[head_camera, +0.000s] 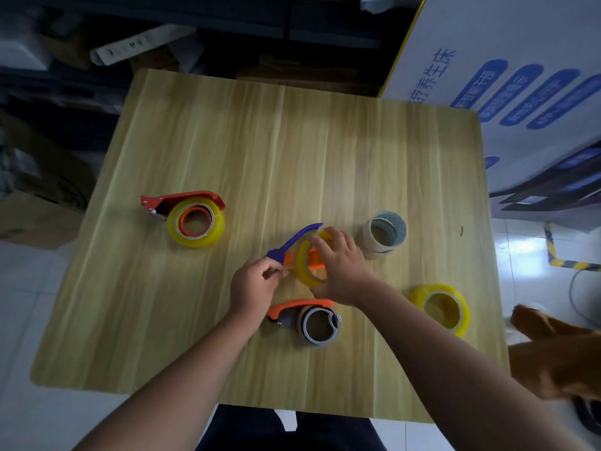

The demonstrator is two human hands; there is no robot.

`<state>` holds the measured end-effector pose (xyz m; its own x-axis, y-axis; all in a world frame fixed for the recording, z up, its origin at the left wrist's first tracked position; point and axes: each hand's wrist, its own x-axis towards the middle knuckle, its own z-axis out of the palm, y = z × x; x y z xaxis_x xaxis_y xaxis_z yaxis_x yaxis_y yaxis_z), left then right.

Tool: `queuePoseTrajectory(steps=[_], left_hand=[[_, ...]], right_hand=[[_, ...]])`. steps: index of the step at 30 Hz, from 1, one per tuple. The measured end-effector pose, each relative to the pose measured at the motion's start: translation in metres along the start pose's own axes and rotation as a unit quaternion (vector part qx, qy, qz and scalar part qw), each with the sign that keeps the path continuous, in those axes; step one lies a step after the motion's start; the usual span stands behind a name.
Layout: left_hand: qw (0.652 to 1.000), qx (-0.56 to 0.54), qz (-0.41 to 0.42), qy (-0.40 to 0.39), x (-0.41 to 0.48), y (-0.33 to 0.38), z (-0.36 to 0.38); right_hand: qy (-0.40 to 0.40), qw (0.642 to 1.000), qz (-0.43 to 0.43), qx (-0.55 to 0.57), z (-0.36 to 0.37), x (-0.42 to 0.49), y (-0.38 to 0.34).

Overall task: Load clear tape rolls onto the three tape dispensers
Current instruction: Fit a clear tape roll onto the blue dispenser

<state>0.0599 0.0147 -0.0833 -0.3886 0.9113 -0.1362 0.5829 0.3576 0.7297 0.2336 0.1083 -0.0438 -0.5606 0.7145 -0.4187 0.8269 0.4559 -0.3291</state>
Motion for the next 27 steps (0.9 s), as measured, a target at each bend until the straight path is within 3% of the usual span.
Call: queuePoseTrajectory(steps=[10, 20, 27], left_hand=[[0.999, 0.026, 0.047, -0.012, -0.004, -0.044, 0.015], [0.997, -0.057, -0.048, 0.005, 0.012, -0.070, 0.027], [0.996, -0.045, 0.066, -0.039, 0.028, -0.078, 0.021]], right_hand=[[-0.044, 0.995, -0.030, -0.080, 0.020, 0.019, 0.005], [-0.076, 0.993, -0.006, -0.088, 0.044, 0.032, 0.003], [-0.086, 0.995, 0.028, -0.038, 0.054, 0.034, -0.012]])
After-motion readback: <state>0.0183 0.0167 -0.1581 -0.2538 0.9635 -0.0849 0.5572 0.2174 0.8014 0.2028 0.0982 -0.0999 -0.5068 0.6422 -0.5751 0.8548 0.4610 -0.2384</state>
